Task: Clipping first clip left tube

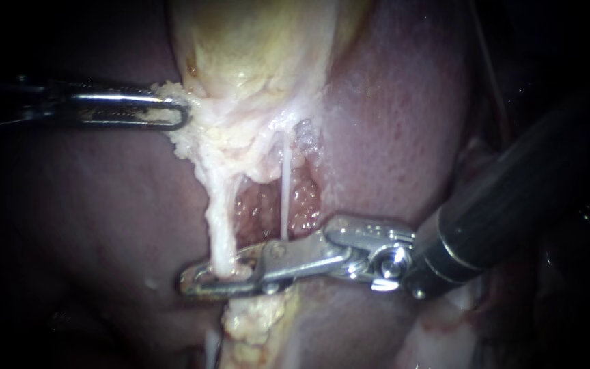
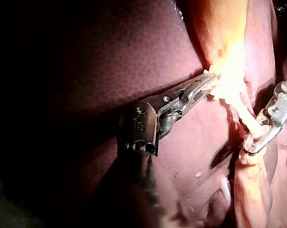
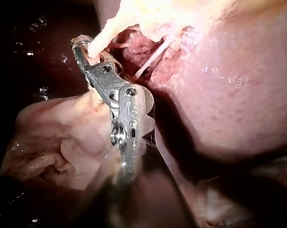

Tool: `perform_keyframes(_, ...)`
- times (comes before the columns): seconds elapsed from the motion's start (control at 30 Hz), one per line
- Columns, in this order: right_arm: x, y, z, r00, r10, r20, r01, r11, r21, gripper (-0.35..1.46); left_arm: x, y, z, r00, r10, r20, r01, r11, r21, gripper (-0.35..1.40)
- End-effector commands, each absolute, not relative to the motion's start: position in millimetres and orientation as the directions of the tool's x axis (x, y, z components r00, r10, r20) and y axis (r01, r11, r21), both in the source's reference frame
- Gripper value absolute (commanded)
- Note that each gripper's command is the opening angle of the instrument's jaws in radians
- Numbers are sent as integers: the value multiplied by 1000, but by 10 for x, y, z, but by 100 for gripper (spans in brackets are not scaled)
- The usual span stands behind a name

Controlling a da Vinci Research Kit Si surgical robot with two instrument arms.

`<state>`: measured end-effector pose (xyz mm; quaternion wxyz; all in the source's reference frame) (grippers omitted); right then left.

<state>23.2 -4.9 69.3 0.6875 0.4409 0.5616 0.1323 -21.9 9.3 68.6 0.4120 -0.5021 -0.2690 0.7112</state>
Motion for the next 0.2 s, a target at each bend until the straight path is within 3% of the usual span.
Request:
perform_keyframes(0.03,233,-50,694,334,677,-657,313,577,754,-35,-219,93,686,-156,856,-492,-316,-516,-796,-35)
perform_keyframes(0.2,233,-50,694,333,677,-656,313,577,754,-35,-219,93,686,-156,856,-492,-316,-516,-796,-35)
